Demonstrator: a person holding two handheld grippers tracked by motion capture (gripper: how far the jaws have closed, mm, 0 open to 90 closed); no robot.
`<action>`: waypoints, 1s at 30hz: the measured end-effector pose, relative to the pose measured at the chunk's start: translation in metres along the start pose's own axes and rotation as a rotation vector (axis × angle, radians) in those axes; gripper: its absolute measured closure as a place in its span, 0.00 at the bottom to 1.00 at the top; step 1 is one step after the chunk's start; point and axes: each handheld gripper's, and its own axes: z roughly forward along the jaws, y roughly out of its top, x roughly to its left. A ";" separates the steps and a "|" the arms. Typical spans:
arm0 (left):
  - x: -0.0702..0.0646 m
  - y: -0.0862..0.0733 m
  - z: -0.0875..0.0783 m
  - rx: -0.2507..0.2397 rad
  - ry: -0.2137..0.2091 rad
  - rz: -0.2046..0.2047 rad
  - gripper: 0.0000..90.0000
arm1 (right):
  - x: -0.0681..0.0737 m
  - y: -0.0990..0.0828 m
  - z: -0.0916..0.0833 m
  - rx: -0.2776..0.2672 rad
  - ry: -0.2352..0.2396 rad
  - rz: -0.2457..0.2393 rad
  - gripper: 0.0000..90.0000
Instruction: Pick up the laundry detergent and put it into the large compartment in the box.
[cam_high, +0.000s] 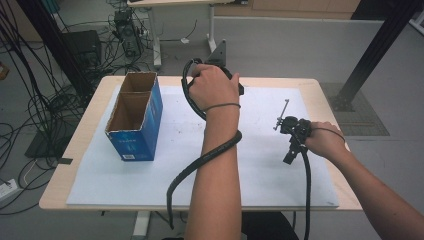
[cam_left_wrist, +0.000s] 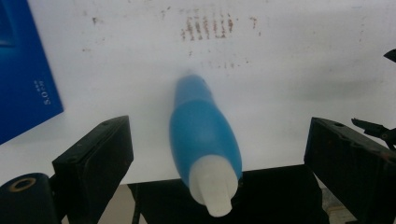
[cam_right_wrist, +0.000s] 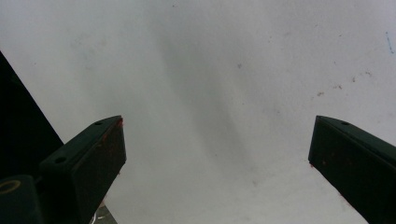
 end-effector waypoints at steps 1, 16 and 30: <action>0.001 -0.006 -0.003 -0.010 -0.004 -0.012 0.09 | 0.001 0.000 0.000 0.001 -0.003 -0.010 0.05; 0.014 -0.039 -0.005 -0.050 -0.068 -0.071 0.09 | 0.008 0.001 -0.001 -0.012 -0.003 -0.015 0.04; 0.014 -0.048 0.017 -0.017 -0.067 -0.115 0.09 | 0.010 -0.008 -0.002 -0.032 0.007 -0.022 0.05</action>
